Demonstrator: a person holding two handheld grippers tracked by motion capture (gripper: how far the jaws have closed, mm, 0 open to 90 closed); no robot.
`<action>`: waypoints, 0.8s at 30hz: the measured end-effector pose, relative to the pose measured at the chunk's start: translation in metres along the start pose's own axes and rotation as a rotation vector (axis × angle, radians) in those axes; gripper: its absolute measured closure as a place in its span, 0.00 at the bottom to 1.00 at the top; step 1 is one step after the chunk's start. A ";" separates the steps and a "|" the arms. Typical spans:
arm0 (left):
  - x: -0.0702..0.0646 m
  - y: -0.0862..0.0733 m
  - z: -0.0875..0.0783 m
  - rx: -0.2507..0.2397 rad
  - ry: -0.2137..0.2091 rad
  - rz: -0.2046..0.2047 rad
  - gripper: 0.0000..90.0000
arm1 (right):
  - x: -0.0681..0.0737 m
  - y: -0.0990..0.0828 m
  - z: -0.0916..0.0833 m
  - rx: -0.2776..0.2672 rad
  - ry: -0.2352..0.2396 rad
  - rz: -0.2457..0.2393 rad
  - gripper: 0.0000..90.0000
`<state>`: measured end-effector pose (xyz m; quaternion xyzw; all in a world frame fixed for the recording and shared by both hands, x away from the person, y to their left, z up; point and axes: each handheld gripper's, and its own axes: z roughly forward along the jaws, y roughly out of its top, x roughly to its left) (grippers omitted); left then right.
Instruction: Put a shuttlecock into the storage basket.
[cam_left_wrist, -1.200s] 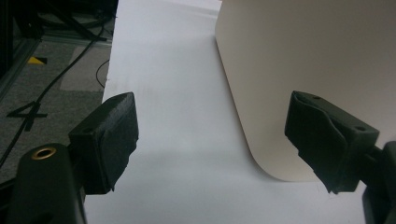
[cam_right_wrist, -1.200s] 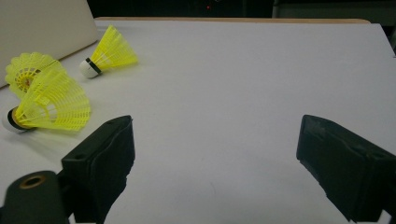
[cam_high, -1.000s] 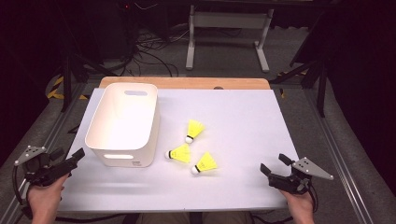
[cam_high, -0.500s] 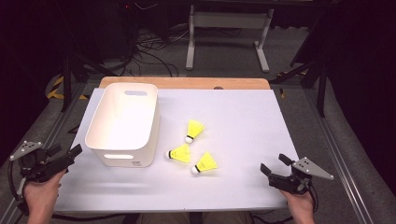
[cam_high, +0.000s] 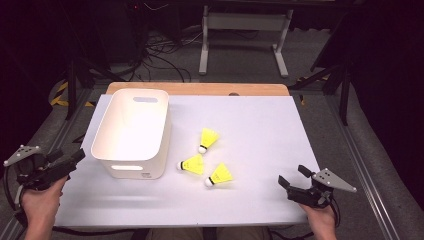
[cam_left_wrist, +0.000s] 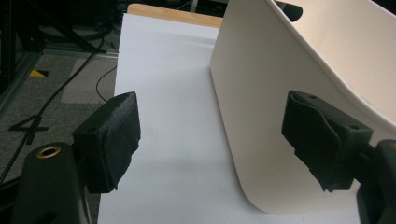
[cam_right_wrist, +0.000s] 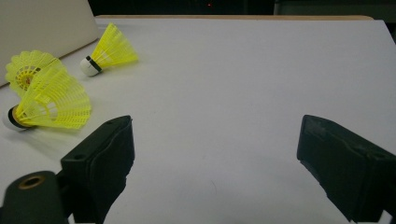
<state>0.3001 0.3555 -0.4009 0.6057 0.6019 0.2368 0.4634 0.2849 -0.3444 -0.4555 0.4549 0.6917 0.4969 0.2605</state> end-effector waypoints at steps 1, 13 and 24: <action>0.000 0.001 0.000 -0.003 0.000 0.000 0.23 | 0.000 0.000 0.000 0.000 0.000 0.000 0.13; -0.007 0.017 -0.005 -0.016 -0.019 0.002 0.25 | 0.000 0.000 0.000 0.000 0.002 0.002 0.13; -0.018 0.028 -0.004 -0.008 -0.047 0.018 0.27 | 0.000 0.000 0.000 0.000 0.004 0.004 0.13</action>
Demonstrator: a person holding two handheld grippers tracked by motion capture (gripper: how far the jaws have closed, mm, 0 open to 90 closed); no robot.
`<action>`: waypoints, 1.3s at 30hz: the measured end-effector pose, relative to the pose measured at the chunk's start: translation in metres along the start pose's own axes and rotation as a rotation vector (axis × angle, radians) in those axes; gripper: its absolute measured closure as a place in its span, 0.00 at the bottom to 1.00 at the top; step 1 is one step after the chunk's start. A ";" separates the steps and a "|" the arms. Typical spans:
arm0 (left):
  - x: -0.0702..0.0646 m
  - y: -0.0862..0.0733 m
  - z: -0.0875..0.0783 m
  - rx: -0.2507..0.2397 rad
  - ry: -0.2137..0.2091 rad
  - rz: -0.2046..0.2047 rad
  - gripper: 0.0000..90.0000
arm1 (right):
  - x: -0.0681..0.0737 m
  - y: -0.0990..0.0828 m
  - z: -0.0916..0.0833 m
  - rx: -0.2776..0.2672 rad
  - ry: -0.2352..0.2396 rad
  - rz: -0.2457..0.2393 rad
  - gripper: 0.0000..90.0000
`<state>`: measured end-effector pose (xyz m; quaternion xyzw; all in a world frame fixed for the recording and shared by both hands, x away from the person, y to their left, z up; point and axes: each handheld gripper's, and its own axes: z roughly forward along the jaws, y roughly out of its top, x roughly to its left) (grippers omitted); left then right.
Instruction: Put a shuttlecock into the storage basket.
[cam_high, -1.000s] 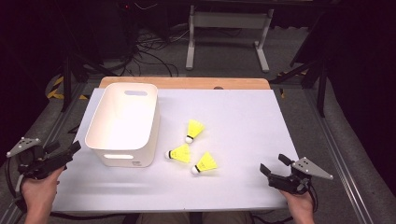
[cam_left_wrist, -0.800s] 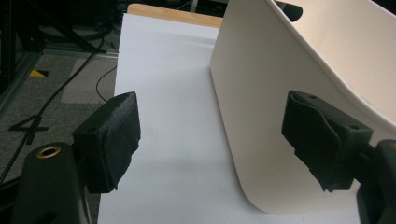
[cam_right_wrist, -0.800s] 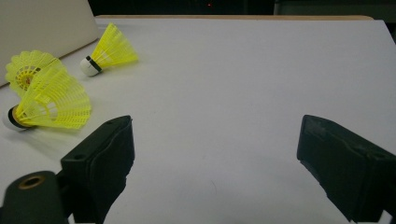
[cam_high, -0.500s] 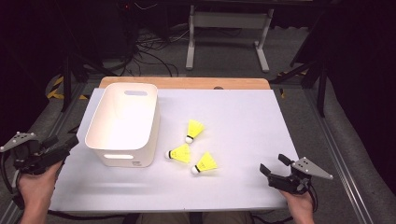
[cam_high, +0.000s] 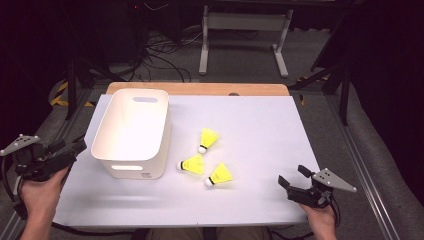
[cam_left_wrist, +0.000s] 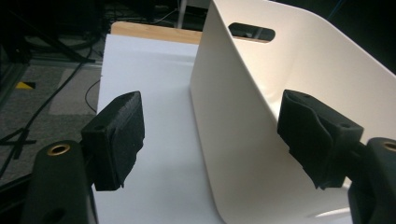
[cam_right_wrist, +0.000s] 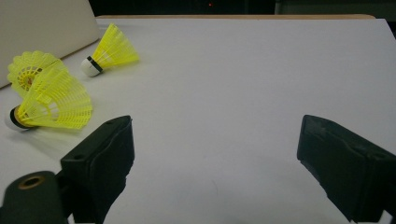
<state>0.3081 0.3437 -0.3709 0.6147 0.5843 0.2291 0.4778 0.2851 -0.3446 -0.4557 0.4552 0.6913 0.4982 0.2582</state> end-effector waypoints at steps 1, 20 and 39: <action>-0.001 0.001 0.000 0.001 -0.004 -0.001 0.27 | 0.000 0.000 0.000 0.000 0.001 0.001 0.13; -0.019 0.015 0.006 0.005 -0.042 0.016 0.29 | 0.000 0.000 0.000 0.002 0.005 0.007 0.13; -0.036 0.023 0.011 0.013 -0.077 0.041 0.30 | 0.000 0.000 0.000 0.007 0.008 0.005 0.13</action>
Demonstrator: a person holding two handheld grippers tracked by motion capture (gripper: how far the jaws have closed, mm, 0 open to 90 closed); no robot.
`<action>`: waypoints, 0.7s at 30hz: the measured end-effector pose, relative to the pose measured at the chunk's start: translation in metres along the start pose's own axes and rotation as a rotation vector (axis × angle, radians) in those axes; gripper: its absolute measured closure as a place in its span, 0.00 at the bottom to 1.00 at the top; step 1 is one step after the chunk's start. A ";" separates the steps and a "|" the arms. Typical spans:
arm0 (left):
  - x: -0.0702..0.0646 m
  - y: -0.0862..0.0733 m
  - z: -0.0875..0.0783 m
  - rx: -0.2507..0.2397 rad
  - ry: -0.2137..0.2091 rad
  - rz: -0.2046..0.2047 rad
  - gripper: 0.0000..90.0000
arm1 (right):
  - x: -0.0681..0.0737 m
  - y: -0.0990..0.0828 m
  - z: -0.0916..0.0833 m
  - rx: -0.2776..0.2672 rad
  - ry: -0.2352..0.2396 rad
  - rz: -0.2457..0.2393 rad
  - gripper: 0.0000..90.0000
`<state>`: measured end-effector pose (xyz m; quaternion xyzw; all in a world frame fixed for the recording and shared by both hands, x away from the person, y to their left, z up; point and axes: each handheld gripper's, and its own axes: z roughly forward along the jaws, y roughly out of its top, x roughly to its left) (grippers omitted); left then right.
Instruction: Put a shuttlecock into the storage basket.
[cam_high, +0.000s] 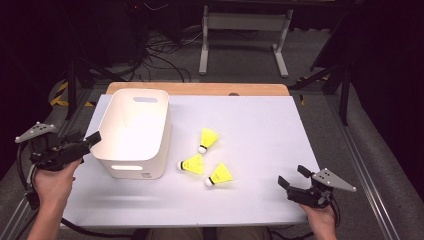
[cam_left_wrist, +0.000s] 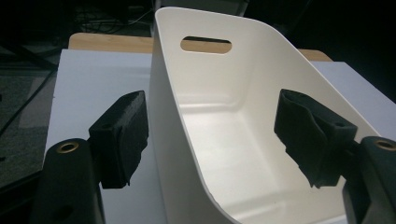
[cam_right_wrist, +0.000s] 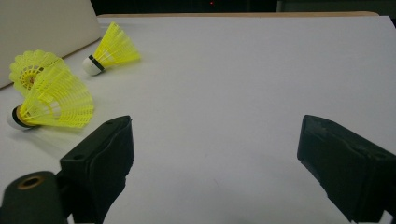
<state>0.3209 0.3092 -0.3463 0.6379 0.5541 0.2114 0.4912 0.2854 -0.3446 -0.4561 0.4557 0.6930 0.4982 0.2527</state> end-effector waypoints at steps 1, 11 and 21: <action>-0.001 0.001 0.001 0.001 -0.003 0.000 0.30 | 0.000 0.000 0.000 0.000 0.000 0.000 0.13; -0.010 0.005 0.008 0.017 -0.019 0.024 0.31 | 0.000 0.000 0.000 -0.001 0.003 0.002 0.13; -0.018 0.008 0.016 0.028 -0.037 0.033 0.31 | 0.000 0.000 0.000 0.001 0.005 0.001 0.13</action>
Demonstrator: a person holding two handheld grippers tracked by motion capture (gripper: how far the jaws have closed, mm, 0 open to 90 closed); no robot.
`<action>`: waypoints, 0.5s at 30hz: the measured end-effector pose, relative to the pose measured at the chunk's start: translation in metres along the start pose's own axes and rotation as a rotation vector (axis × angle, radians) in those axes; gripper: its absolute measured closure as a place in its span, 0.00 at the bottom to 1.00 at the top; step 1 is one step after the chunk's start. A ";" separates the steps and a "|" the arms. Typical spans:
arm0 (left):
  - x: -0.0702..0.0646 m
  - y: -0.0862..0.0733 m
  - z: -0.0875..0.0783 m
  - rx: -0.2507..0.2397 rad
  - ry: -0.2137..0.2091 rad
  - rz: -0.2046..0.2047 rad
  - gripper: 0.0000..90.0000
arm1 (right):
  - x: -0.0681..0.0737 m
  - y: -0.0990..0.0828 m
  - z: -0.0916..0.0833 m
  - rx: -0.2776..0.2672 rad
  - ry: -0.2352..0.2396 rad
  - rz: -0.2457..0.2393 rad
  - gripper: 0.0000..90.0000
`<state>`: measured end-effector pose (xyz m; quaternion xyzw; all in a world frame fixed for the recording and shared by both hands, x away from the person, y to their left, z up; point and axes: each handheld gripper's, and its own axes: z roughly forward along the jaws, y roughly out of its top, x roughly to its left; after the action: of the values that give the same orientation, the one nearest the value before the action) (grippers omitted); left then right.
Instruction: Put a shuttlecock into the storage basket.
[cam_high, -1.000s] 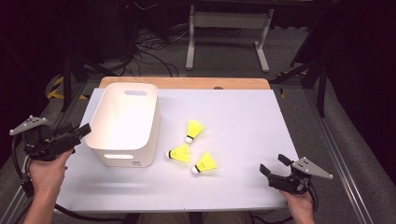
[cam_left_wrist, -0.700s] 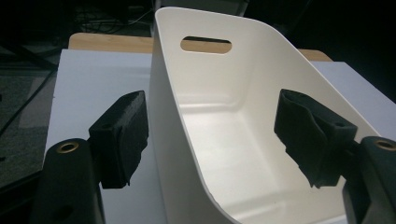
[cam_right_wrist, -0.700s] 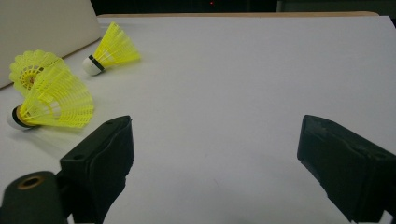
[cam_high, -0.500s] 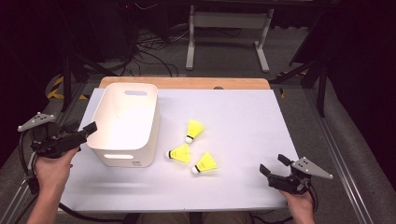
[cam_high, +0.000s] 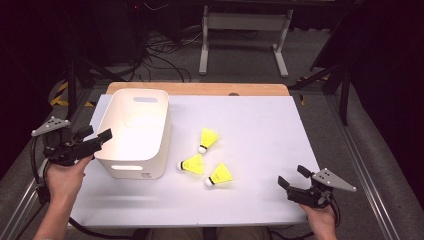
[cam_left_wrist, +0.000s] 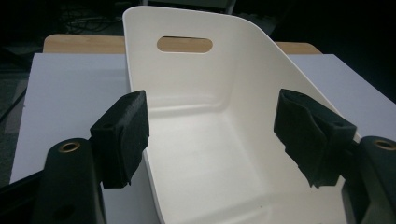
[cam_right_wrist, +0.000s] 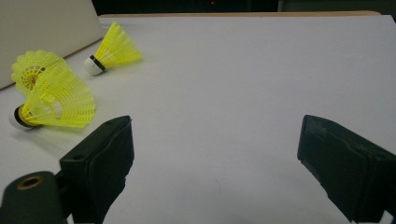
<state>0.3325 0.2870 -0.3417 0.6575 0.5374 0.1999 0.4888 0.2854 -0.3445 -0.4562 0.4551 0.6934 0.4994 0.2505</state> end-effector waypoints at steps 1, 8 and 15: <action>-0.001 0.000 0.001 0.001 -0.002 0.001 0.31 | 0.000 0.000 0.000 0.000 0.000 0.000 0.13; -0.007 0.003 0.005 0.005 -0.011 0.010 0.31 | 0.000 0.000 0.000 0.000 0.001 0.000 0.13; -0.012 0.005 0.009 0.014 -0.018 0.016 0.31 | 0.000 0.000 0.000 0.001 0.002 0.000 0.13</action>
<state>0.3383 0.2726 -0.3387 0.6669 0.5292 0.1939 0.4875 0.2853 -0.3443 -0.4561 0.4546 0.6939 0.4996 0.2496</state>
